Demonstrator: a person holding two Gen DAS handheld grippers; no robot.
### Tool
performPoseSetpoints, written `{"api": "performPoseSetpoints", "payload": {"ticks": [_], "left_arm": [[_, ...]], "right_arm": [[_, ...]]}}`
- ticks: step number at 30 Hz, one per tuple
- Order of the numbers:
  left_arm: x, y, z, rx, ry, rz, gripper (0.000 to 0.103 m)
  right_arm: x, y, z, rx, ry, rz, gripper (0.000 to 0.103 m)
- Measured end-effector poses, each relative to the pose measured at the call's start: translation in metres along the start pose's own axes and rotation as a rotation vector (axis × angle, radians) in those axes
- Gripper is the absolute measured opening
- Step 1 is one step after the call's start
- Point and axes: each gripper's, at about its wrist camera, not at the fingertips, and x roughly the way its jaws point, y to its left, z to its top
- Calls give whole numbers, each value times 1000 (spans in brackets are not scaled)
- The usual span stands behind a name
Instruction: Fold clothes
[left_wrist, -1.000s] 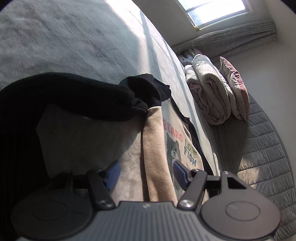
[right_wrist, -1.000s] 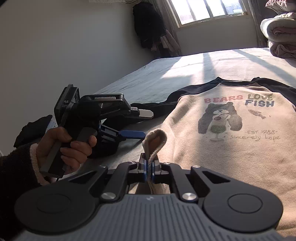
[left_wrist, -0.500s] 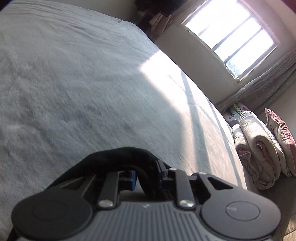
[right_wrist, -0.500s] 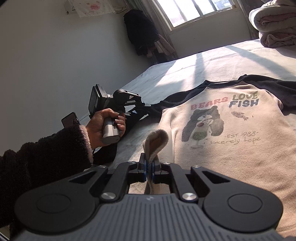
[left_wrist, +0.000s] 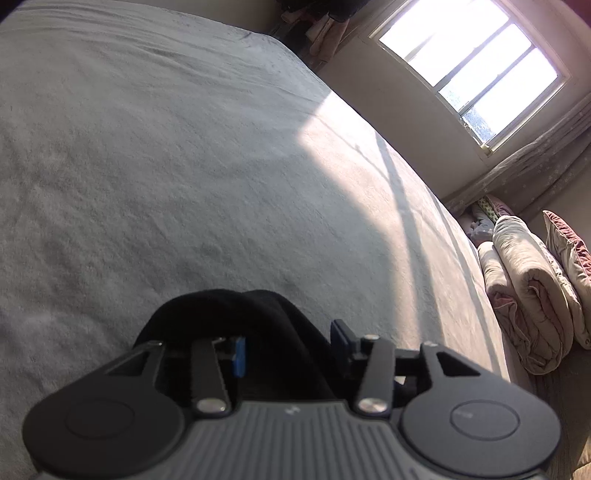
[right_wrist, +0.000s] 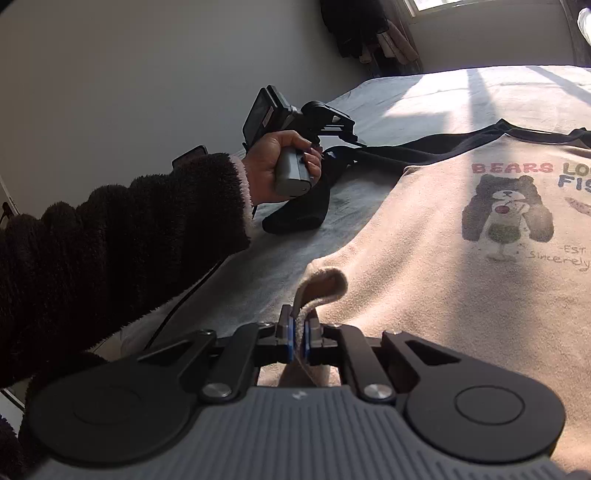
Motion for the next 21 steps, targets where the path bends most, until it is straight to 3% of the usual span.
{"api": "performPoseSetpoints", "payload": {"ticks": [5,9,12,14,16,21], "left_arm": [[-28,5,-15,32,50,-24,51],[-54,13,-44,37,92,-62,53],[-72,16,-68,57,125,-80,54],[-85,16,-84,63,128,-89,55],[-96,12,-95,68,132,-106,56],[-127,-9,-124,68,151,-169,57]], "right_arm": [[31,21,-14,-148,96,-59,13],[26,30,-13,-165,116,-79,18],[8,28,-12,-114,127,-62,23],[-14,22,-13,-46,113,-74,36],[-38,15,-18,-9,92,-126,44],[-94,-19,-33,117,34,-281,54]]}}
